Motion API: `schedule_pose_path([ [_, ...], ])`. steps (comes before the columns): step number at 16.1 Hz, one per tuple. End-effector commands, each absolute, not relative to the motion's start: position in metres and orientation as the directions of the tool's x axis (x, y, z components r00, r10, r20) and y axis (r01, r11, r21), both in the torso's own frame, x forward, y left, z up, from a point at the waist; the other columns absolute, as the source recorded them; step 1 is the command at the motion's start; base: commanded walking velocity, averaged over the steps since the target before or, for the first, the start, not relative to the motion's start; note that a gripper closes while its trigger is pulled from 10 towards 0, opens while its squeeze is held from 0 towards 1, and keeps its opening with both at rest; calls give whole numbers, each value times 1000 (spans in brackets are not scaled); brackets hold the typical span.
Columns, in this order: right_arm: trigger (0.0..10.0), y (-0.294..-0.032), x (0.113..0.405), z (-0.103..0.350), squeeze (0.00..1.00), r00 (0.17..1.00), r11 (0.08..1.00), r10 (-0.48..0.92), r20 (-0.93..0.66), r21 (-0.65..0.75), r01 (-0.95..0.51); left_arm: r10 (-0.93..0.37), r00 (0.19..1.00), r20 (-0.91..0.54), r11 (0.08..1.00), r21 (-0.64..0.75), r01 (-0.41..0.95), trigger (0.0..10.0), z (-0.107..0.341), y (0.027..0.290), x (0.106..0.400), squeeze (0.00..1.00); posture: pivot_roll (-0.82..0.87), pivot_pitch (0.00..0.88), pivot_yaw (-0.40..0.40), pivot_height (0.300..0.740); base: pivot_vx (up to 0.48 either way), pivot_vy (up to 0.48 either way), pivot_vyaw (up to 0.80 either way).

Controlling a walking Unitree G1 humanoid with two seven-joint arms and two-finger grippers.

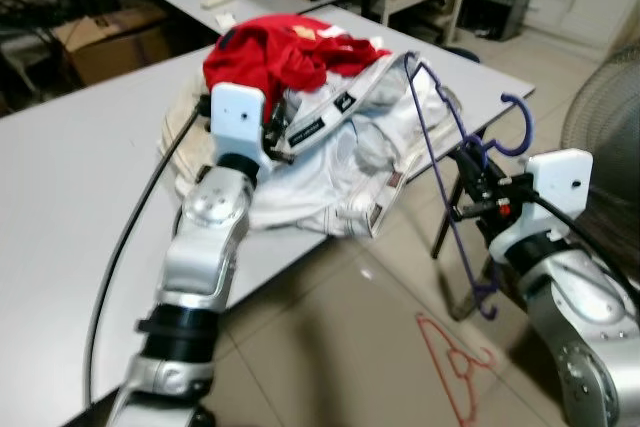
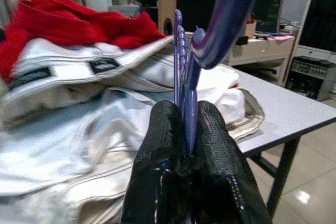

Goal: Hang hanger

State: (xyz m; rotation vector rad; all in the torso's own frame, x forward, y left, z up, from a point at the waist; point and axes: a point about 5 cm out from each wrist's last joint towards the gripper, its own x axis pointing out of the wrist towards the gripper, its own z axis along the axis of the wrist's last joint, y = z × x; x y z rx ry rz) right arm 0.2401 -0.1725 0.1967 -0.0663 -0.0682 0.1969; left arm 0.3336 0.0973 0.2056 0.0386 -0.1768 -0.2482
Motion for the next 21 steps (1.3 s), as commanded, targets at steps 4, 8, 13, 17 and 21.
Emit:
schedule_pose_path([
  [4,10000,-166,240,205,0,968,975,222,119,-17,-222,-249,942,225,968,59,242,10000,221,98,339,0,-69,51,55,740,362,0,0],
  [8,10000,-166,239,205,0,965,973,231,125,-13,-231,-299,923,242,951,-4,309,10000,225,93,340,1000,-74,46,59,740,87,0,0],
  [13,10000,-170,237,207,0,964,973,230,136,-14,-231,-402,861,311,910,30,414,10000,233,94,336,1000,-81,32,62,740,0,0,0],
  [17,10000,-172,234,208,0,952,962,271,142,-20,-271,-653,690,313,749,127,651,10000,231,83,329,871,-85,19,59,740,0,0,0],
  [21,10000,-178,227,209,0,940,951,307,146,-30,-306,-774,600,200,632,193,750,10000,217,71,333,0,-90,15,61,740,0,0,0],
])
